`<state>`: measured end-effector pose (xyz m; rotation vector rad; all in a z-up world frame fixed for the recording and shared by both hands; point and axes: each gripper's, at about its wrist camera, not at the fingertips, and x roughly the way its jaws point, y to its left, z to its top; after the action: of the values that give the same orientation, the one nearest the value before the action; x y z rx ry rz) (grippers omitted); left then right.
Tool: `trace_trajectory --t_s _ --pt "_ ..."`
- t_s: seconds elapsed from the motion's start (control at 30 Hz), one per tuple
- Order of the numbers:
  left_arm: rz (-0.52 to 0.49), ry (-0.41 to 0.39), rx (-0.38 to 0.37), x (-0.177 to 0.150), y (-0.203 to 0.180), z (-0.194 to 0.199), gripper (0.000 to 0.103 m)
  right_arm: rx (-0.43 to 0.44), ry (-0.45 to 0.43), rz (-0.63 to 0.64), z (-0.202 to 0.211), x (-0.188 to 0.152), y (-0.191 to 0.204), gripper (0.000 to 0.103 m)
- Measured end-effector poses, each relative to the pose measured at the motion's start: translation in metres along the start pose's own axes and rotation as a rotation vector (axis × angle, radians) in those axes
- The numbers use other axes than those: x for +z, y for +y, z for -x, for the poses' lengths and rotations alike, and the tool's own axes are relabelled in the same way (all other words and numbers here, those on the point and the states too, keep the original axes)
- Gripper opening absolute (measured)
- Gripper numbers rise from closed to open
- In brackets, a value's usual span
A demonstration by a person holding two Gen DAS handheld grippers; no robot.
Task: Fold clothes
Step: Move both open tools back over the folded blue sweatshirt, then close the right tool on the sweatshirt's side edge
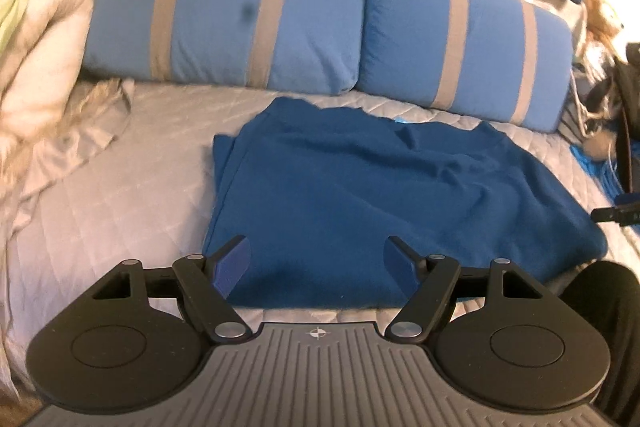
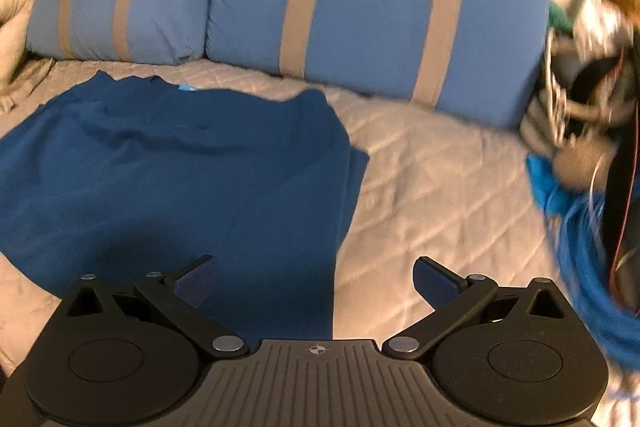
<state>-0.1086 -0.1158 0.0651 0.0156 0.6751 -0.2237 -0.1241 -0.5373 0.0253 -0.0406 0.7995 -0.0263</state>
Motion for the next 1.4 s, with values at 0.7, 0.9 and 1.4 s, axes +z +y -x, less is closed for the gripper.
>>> trace_trajectory --t_s 0.7,0.9,1.4 --pt "-0.006 0.058 -0.014 -0.003 -0.004 -0.013 0.073 0.480 0.160 -0.829 -0.027 -0.080 -0.089 0.095" --pt "-0.006 0.062 -0.010 -0.002 -0.004 -0.014 0.073 0.546 0.174 -0.884 -0.033 -0.082 -0.082 0.083" --pt "-0.010 0.059 0.007 -0.001 -0.006 -0.015 0.073 0.531 0.079 -0.996 -0.056 -0.093 -0.083 0.034"
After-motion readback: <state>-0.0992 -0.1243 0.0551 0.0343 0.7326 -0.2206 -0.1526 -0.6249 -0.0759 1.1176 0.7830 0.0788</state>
